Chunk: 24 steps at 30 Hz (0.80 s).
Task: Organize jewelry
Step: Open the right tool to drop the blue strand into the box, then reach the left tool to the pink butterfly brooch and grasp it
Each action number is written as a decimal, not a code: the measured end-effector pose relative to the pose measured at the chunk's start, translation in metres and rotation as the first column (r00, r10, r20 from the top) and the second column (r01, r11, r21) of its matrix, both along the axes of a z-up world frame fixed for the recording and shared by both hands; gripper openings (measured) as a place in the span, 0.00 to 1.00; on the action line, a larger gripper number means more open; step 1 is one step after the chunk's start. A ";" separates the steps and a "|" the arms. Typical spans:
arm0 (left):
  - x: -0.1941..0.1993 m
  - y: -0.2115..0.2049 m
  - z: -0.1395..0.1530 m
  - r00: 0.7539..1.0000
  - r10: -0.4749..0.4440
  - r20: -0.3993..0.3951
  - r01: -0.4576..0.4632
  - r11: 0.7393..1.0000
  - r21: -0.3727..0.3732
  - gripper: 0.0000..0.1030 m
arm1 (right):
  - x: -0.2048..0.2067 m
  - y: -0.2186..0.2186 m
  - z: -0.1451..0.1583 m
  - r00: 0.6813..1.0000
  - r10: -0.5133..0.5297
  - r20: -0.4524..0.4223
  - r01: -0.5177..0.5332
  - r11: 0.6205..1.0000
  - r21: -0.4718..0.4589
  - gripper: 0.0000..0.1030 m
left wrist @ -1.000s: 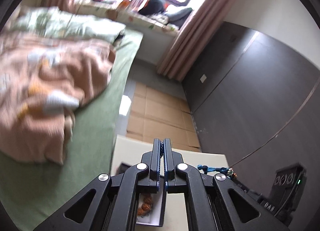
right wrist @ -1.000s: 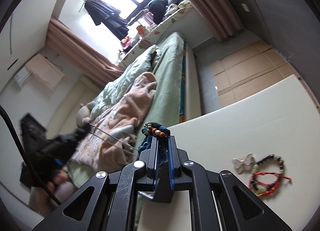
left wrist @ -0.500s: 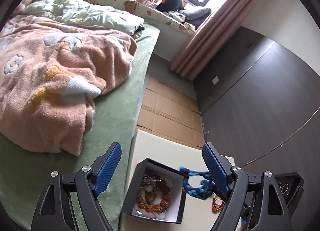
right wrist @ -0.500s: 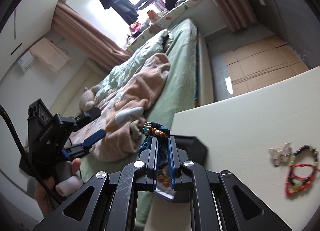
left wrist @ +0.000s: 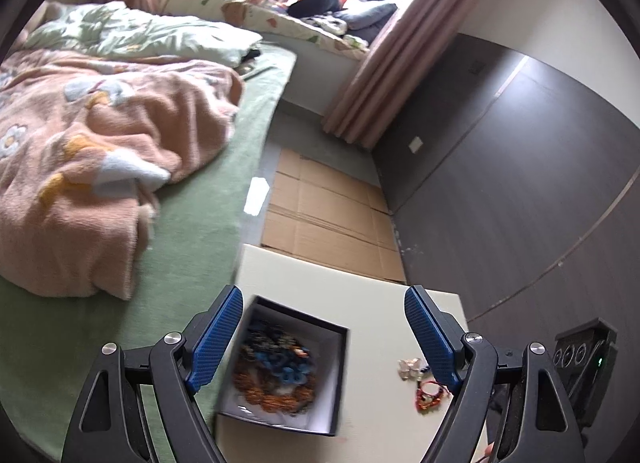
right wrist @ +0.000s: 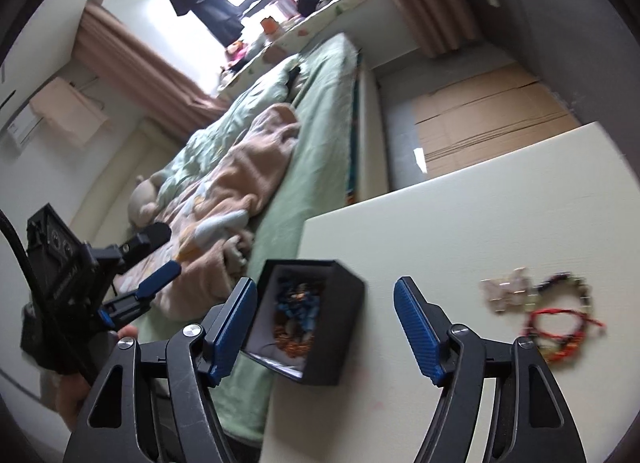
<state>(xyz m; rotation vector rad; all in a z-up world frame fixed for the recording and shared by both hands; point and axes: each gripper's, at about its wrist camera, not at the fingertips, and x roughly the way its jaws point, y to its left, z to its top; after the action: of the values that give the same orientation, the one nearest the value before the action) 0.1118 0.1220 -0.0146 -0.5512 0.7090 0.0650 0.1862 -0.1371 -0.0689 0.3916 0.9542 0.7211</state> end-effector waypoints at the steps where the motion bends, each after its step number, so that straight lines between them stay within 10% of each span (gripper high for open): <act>1: 0.001 -0.008 0.001 1.000 -0.011 0.004 0.011 1.000 0.010 0.85 | 0.000 -0.008 0.003 1.000 -0.013 0.002 0.013 1.000 -0.004 0.71; 9: 0.005 -0.048 0.003 0.998 -0.062 0.029 0.061 0.997 0.055 0.95 | -0.001 -0.051 0.011 0.998 -0.067 -0.013 0.067 0.998 -0.018 0.90; 24: 0.029 -0.110 -0.026 0.979 -0.195 -0.050 0.200 0.974 0.110 1.00 | 0.015 -0.129 0.000 0.974 -0.216 -0.065 0.205 0.967 -0.152 0.98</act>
<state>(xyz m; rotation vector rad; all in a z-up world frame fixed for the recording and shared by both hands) 0.1407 0.0125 -0.0404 -0.3684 0.7901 -0.0694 0.2013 -0.2665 -0.0689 0.3901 1.0176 0.4422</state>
